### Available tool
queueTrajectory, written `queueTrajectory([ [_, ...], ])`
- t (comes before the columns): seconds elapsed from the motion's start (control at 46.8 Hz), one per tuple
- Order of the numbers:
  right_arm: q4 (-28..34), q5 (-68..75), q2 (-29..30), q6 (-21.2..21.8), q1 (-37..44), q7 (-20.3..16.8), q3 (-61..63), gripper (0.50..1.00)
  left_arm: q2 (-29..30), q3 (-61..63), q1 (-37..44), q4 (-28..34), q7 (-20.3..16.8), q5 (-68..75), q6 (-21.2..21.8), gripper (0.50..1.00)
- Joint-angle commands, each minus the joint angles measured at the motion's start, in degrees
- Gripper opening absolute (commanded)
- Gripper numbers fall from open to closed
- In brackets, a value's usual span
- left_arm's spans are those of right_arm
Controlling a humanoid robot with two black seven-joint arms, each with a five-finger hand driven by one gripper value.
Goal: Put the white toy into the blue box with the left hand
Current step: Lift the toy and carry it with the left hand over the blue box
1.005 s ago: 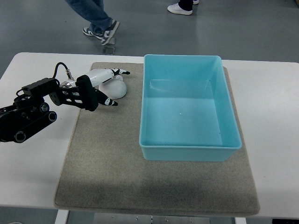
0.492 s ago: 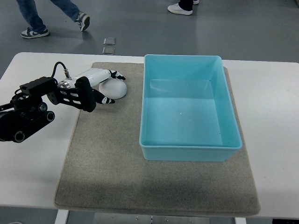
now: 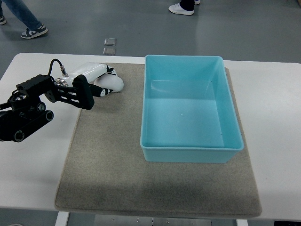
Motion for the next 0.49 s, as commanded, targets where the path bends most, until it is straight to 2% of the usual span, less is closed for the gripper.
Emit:
queueTrajectory([
  [0.0,0.0,-0.04,0.0,-0.03,0.02,0.0,0.0,0.936,0.24,-0.53,-0.08,0.0,-0.01,-0.69,1.21,0.5],
  [0.128,0.0,0.04,0.0,-0.03,0.02,0.0,0.0,0.936,0.68,-3.34,-0.87,-0.35,-0.09,-1.05,3.75,0.5],
  [0.235,0.0,0.04,0.0,-0.03,0.02,0.0,0.0,0.936,1.12,-5.36,-2.36,-1.66,-0.45,-0.96,3.94,0.5],
  [0.47,0.0,0.04,0.0,-0.03,0.02,0.0,0.0,0.936,0.69,-5.37,-5.97,-11.32,-1.5,-0.87,3.5,0.5],
])
